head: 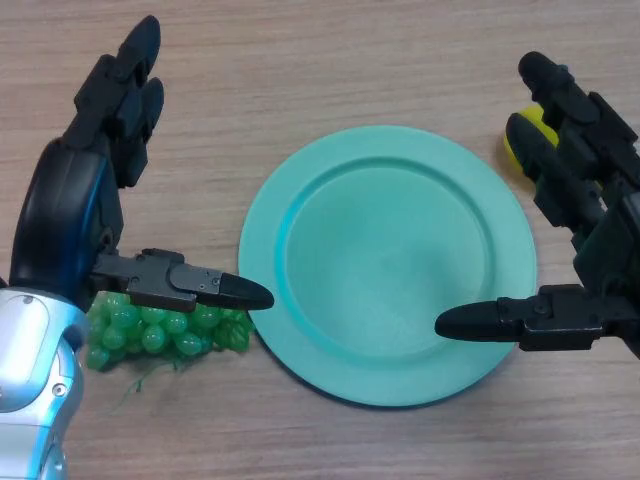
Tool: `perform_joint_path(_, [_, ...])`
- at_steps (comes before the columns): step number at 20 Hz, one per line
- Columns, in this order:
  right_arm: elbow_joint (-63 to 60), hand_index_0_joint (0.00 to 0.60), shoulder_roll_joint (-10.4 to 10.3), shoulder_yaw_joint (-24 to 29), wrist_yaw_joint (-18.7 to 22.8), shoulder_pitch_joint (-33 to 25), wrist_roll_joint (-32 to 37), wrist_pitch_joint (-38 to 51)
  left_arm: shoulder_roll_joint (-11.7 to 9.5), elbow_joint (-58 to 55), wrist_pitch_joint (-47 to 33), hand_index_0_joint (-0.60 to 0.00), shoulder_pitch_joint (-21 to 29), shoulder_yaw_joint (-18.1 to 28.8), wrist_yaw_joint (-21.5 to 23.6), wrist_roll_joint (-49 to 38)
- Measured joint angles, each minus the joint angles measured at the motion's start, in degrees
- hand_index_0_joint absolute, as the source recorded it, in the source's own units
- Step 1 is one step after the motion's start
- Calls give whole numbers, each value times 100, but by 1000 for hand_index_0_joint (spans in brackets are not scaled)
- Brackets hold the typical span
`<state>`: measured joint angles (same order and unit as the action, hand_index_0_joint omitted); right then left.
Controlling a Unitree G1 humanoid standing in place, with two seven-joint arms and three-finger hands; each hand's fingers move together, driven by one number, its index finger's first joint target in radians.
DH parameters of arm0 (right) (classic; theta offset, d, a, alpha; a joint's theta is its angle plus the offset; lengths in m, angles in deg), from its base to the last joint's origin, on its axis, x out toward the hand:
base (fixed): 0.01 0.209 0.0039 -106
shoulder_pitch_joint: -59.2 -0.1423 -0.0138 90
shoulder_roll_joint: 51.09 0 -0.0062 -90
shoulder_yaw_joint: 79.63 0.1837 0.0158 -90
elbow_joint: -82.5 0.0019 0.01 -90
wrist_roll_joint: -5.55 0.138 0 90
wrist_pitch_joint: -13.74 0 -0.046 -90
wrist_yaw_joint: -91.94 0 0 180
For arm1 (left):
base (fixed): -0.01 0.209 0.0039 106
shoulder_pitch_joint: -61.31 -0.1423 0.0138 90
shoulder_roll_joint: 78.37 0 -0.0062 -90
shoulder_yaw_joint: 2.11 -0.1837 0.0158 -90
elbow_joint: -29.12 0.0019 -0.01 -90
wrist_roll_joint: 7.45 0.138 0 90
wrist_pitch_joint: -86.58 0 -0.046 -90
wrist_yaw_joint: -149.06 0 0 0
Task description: Pick up the green grapes and place it on the plate
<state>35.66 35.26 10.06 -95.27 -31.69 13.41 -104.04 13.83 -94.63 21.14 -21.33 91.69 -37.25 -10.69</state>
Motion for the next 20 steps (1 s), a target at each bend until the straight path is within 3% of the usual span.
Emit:
perform_joint_path(10, [-248,0,3,22,184,-188,-412,76,0,150,-617,0,-56,-94,-13,271])
perform_joint_path(13, [-248,0,3,23,181,-209,-618,106,0,-173,-616,0,-316,-67,-114,201])
perform_joint_path(20, [-464,0,-7,-124,169,-301,-620,230,-97,-704,-584,0,-1163,756,-1404,752])
